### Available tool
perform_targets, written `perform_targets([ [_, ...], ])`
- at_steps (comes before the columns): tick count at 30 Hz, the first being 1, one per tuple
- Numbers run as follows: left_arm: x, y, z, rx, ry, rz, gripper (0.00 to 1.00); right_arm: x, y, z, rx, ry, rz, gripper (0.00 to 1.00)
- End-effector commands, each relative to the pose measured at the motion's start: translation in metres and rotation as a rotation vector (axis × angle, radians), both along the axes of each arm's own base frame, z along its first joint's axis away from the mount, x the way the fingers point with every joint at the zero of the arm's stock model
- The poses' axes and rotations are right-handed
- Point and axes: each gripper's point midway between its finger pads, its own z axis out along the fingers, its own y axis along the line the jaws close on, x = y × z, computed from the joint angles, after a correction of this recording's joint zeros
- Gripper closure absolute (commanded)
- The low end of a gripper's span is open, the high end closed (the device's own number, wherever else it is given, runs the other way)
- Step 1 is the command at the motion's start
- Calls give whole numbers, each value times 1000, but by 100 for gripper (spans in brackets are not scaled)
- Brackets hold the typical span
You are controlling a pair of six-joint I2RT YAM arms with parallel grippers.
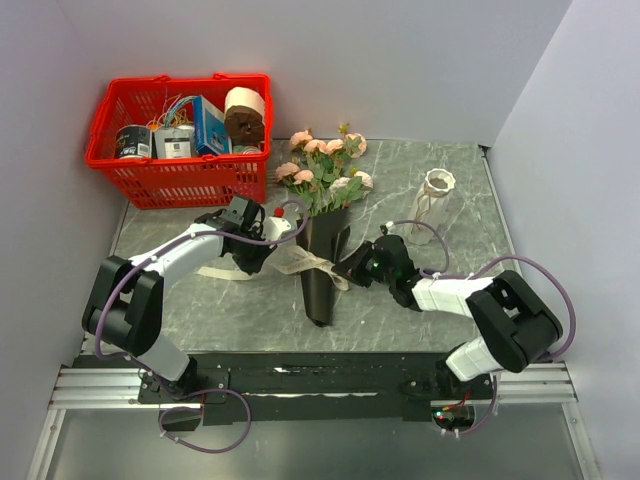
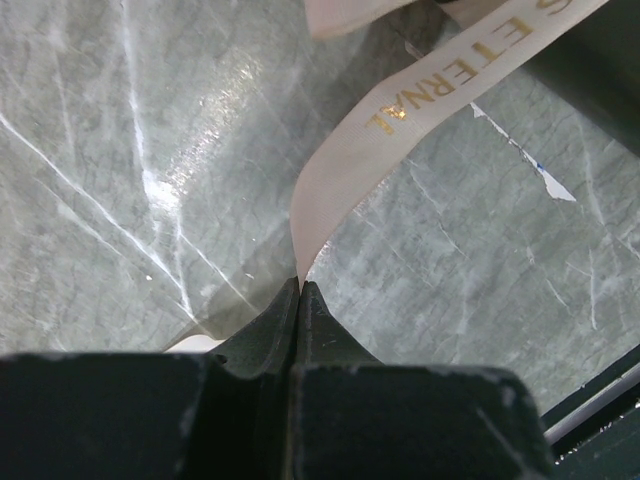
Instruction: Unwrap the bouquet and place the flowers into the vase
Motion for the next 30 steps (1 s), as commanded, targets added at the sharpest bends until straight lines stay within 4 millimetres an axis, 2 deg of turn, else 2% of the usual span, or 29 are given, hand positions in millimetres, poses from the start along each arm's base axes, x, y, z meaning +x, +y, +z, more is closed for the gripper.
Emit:
perform_targets([
  [1, 1, -1, 4, 0, -24, -16, 99, 14, 1, 30, 21, -98, -11, 84],
  [5, 0, -1, 3, -2, -21, -16, 99, 10, -8, 37, -4, -126, -27, 86],
  [9, 1, -3, 6, -10, -24, -12, 99, 7, -21, 57, -26, -186, -58, 91],
  [15, -7, -12, 16, -64, 9, -44, 99, 4, -44, 79, -101, -260, -111, 88],
  [17, -6, -12, 16, -65, 11, -34, 99, 1, -51, 78, -128, -266, -126, 87],
  [21, 8, -4, 19, -65, -23, 32, 99, -2, -60, 73, -154, -255, -141, 86],
  [24, 23, 14, 25, -60, -45, 121, 99, -6, -68, 70, -182, -249, -161, 86],
  [25, 32, 30, 29, -52, -62, 183, 99, -6, -73, 69, -197, -251, -177, 87],
  [27, 43, 49, 42, -62, -94, 250, 99, -7, -88, 74, -229, -270, -224, 88],
  [28, 50, 74, 47, -56, -106, 323, 99, -8, -98, 73, -254, -261, -244, 89],
  [29, 55, 87, 58, -58, -144, 354, 99, -8, -105, 84, -255, -290, -271, 90],
  [30, 57, 101, 63, -55, -157, 385, 99, -11, -118, 79, -309, -272, -296, 92],
])
